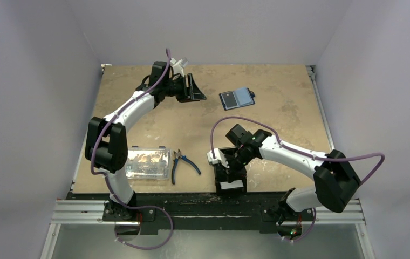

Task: Put the credit cards into the card holder
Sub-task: Move the storage box to the center of the board.

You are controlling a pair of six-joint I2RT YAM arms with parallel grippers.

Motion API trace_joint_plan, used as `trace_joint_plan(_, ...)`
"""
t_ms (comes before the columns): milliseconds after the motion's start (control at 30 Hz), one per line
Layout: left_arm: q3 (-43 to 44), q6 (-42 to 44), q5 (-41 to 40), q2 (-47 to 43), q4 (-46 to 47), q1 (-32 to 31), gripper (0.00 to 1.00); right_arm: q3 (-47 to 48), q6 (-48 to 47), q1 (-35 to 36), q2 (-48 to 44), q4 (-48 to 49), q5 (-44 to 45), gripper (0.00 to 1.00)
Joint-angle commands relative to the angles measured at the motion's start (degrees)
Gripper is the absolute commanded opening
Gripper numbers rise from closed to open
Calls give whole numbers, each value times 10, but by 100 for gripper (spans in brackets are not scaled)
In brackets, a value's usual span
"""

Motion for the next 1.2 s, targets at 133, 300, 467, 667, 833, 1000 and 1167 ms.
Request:
trace_joint_plan(133,3,9,9,3,22,4,49,-12,33,2,-17,21,9,0)
trace_joint_plan(300,3,7,9,3,21,4,49,-27,120,2,-26,98,113,28)
trace_joint_plan(467,1,6,9,2,22,4,49,-17,138,2,-9,138,203,45)
trace_joint_plan(667,1,8,10,1,23,4,49,-4,138,2,4,133,191,61)
trace_joint_plan(833,1,7,12,1,23,4,49,0,140,2,-3,144,246,66)
trace_joint_plan(1000,1,5,13,-1,25,4,49,13,158,1,29,174,338,66)
trace_joint_plan(1167,1,8,11,1,23,4,49,31,198,2,73,209,386,61)
